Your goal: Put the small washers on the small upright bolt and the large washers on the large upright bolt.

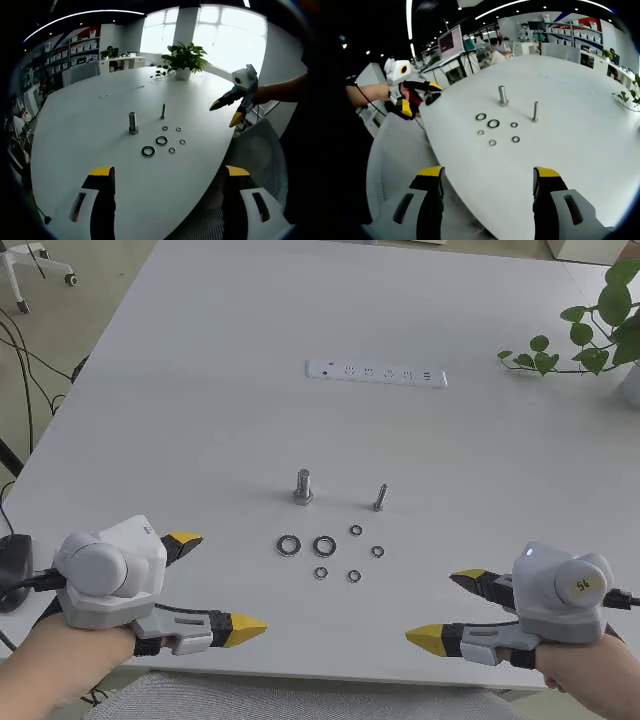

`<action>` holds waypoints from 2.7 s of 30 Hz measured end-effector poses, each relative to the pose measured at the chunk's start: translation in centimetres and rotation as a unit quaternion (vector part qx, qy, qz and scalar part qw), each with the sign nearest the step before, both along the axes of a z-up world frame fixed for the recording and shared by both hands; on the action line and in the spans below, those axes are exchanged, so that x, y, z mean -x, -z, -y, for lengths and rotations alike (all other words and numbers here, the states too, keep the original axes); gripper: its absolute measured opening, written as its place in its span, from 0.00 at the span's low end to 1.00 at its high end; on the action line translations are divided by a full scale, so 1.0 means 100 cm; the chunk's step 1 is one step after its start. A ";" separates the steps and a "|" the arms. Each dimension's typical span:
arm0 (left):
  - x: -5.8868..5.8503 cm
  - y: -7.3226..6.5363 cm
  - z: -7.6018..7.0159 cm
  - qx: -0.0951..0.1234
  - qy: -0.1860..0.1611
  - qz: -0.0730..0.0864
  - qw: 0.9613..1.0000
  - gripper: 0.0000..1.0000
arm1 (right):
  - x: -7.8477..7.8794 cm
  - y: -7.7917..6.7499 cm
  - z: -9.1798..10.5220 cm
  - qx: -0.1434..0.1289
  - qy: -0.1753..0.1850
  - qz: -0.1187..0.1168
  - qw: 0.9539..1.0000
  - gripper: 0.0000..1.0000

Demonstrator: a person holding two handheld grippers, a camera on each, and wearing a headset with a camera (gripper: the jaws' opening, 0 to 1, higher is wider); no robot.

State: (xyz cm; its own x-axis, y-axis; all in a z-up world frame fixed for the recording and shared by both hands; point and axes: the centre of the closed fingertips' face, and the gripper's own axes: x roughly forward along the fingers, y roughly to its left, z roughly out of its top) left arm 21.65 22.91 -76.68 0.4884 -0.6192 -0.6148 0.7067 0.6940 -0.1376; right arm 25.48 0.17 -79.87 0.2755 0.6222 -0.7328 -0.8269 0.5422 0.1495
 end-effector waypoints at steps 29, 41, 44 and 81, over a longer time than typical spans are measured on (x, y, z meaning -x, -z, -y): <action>0.003 -0.005 -0.002 -0.003 -0.004 0.008 1.000 0.83 | -0.036 0.002 -0.006 0.067 -0.040 0.007 0.997 0.48; 0.003 -0.006 0.000 0.000 -0.002 0.005 1.000 0.83 | -0.042 0.005 -0.022 0.087 -0.090 0.001 0.992 0.43; 0.006 -0.002 0.001 -0.002 -0.001 0.004 1.000 0.81 | -0.045 0.006 -0.025 0.090 -0.096 0.001 0.991 0.42; -0.001 0.004 -0.010 -0.004 0.009 0.009 1.000 0.79 | -0.060 0.061 -0.048 0.200 -0.229 -0.009 0.953 0.26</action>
